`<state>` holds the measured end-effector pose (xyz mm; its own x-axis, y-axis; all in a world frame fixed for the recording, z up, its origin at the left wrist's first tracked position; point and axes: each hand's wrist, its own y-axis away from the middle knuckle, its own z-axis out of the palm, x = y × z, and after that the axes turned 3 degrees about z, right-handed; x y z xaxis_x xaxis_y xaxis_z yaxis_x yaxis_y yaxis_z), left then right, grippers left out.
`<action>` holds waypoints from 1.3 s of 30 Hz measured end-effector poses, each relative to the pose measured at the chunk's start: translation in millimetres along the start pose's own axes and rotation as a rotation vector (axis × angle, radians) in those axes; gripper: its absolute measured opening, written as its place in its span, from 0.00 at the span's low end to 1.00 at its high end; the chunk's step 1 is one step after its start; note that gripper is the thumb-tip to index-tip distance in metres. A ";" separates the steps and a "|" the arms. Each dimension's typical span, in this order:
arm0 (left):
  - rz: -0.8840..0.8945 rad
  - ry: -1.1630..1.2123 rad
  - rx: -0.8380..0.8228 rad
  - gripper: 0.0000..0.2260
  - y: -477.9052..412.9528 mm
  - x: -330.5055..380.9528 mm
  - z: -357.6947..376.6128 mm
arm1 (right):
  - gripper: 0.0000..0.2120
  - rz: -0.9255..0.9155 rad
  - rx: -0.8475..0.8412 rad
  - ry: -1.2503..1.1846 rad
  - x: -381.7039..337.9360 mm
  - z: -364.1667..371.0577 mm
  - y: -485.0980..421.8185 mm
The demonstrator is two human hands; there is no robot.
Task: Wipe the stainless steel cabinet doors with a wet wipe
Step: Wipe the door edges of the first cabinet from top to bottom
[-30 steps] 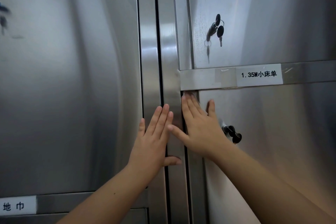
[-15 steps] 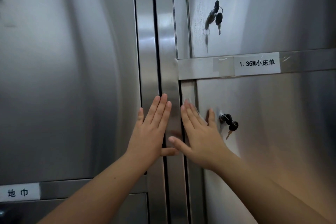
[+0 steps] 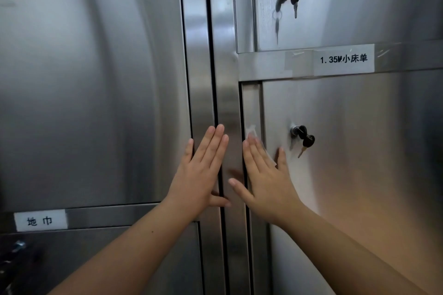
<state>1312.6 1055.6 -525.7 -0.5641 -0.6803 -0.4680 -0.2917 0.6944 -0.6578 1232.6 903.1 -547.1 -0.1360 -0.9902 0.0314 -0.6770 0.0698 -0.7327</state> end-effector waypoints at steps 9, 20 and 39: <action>-0.015 0.043 -0.038 0.60 9.2 8.6 5.6 | 0.35 -0.009 0.053 0.057 2.4 -7.1 -14.9; -0.018 0.005 -0.102 0.61 10.9 9.0 -1.2 | 0.35 0.009 -0.008 0.065 -5.2 23.0 27.7; -0.046 0.002 -0.150 0.60 29.7 27.8 9.0 | 0.36 0.039 -0.008 -0.011 -8.4 42.7 46.4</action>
<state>1295.3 1055.2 -563.6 -0.5494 -0.7116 -0.4380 -0.4288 0.6900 -0.5831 1233.2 909.6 -610.4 -0.1546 -0.9880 -0.0047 -0.6774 0.1094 -0.7274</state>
